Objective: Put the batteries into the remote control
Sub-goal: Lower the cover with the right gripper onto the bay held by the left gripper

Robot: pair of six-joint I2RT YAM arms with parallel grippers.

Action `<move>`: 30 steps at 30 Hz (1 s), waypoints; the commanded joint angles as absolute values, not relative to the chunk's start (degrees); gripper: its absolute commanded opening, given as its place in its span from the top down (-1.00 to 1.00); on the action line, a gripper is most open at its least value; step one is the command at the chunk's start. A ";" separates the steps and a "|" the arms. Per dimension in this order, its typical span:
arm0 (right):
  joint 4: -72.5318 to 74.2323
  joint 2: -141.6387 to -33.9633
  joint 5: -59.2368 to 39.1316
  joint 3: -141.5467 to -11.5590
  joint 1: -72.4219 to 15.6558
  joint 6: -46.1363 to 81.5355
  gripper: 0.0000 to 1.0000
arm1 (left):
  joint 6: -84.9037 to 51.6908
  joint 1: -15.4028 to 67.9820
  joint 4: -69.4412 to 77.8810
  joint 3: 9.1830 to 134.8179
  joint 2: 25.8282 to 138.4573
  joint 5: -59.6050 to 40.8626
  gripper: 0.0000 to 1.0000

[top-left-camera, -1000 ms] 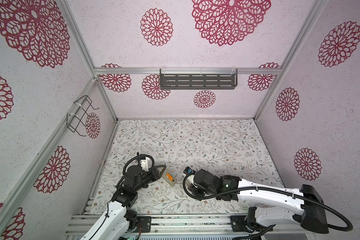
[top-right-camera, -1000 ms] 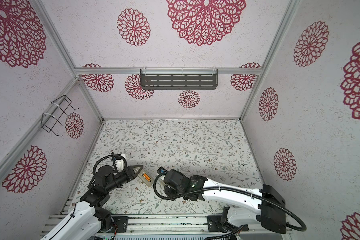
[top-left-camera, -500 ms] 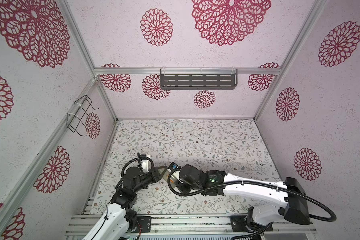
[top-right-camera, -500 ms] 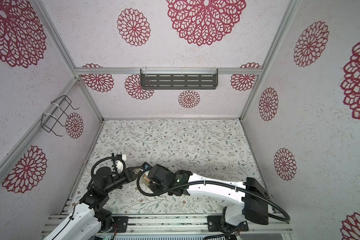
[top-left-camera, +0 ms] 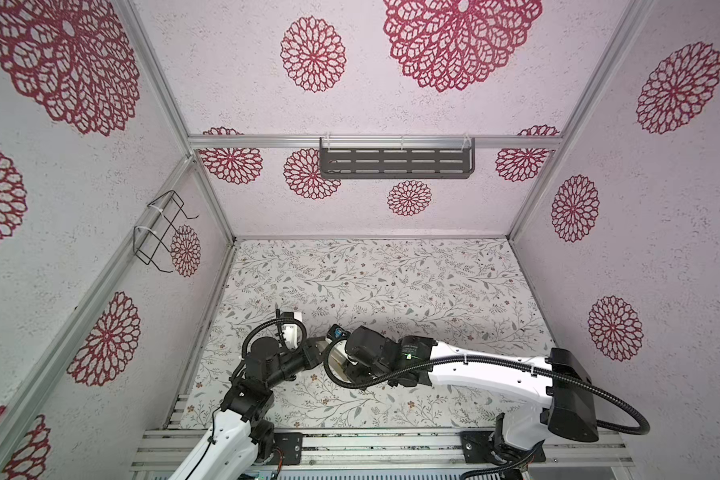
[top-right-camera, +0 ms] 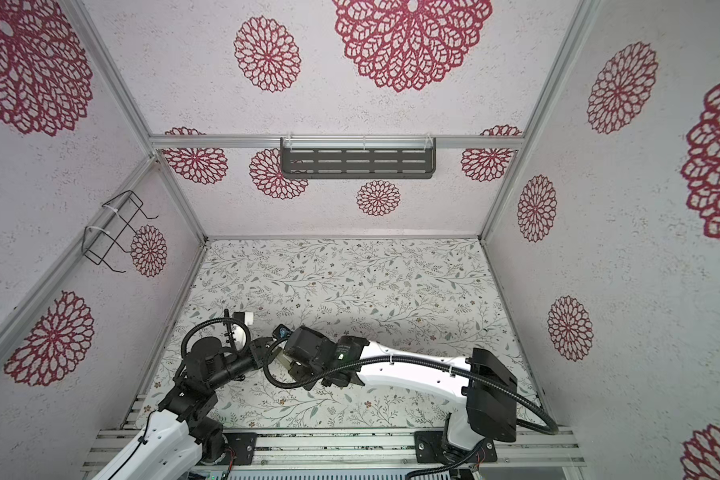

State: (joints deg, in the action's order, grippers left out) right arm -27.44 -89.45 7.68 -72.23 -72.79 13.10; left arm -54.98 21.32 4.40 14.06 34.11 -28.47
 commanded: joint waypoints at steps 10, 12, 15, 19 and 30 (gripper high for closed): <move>-29.96 -88.42 7.20 -73.91 -72.50 13.88 0.84 | -53.70 21.79 6.22 13.54 33.19 -29.27 1.00; -30.08 -88.42 7.16 -73.87 -72.46 13.87 0.84 | -53.61 21.79 6.09 13.52 32.90 -29.18 1.00; -30.06 -88.42 7.03 -73.74 -72.46 13.92 0.85 | -53.59 21.77 6.02 13.52 32.96 -29.18 1.00; -29.82 -88.16 6.79 -73.44 -72.51 14.10 0.85 | -53.61 21.80 6.07 13.53 32.97 -29.18 1.00; -29.14 -87.11 6.24 -72.07 -72.51 14.31 0.85 | -53.43 21.80 5.84 13.60 32.92 -28.92 1.00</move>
State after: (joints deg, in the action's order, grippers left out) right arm -28.58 -89.43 6.79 -72.20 -72.75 13.19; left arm -54.43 21.39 4.36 13.43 33.65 -28.47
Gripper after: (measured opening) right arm 0.255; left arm 0.244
